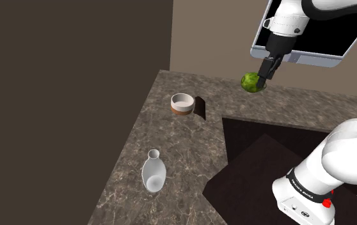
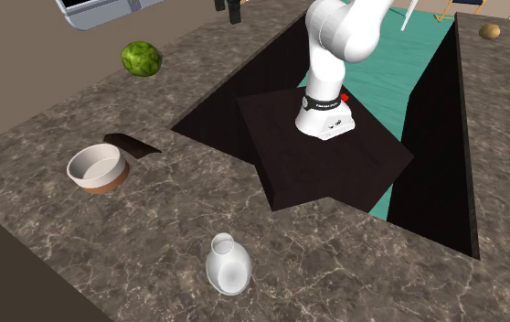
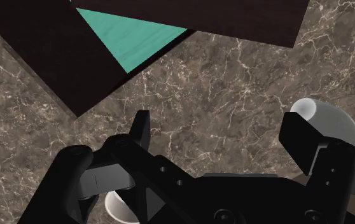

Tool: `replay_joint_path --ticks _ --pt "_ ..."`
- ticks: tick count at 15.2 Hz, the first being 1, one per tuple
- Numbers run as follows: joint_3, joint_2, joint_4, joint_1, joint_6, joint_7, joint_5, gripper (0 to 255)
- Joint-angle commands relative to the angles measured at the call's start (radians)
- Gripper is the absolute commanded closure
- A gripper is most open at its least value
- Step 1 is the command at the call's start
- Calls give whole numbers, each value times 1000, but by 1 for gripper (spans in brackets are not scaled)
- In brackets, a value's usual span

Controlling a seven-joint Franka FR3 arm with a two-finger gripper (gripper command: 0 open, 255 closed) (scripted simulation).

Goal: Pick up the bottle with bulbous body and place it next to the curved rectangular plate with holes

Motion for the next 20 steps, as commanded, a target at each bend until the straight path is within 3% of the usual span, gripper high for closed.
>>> replay_joint_path --ticks 1,12,20 --pt "0 0 0 0 0 0 0 0" --pt "195 201 -42 88 256 185 118 0" --pt "334 434 22 128 437 327 135 0"
